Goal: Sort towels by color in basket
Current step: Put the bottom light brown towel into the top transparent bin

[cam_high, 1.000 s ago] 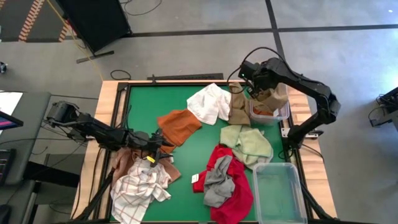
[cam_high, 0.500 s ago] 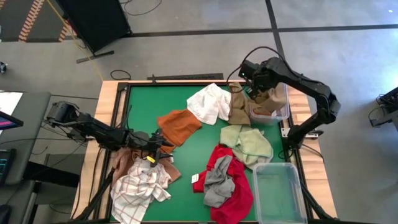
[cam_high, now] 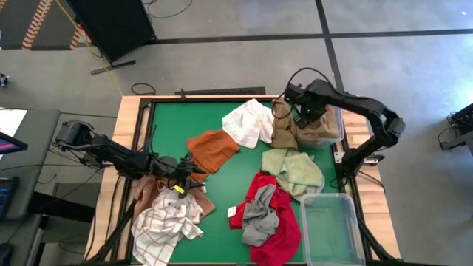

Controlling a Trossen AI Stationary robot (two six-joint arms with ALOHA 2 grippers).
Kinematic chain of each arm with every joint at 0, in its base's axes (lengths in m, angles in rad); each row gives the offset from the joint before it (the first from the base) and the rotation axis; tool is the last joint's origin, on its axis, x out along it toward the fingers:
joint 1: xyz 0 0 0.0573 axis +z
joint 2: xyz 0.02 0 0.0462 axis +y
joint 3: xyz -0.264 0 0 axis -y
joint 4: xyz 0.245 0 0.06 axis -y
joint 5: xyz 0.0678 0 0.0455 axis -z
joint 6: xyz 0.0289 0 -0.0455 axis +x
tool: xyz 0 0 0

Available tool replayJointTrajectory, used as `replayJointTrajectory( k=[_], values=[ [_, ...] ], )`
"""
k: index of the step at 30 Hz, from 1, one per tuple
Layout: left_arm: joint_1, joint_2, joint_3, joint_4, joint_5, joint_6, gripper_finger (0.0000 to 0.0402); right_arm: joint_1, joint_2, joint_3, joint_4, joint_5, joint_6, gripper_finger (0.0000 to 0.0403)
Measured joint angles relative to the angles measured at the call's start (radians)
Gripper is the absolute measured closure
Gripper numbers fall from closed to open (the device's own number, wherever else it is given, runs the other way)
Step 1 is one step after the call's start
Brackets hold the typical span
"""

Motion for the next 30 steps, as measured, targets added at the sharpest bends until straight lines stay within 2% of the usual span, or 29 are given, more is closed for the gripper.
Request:
replayJointTrajectory(
  k=[9, 21, 30],
  values=[
    [0.000, 0.000, 0.000, 0.000, 0.000, -0.003, 0.0173, -0.089, -0.004, -0.132, 0.174, -0.169, -0.053, 0.0366],
    [0.000, 0.000, 0.000, -0.001, 0.000, -0.003, 0.0173, -0.091, -0.030, -0.141, 0.156, -0.163, -0.082, 0.0316],
    [0.000, 0.000, 0.000, -0.001, -0.007, -0.003, 0.0173, -0.084, -0.183, -0.128, 0.114, -0.148, -0.097, 0.0248]
  ],
)
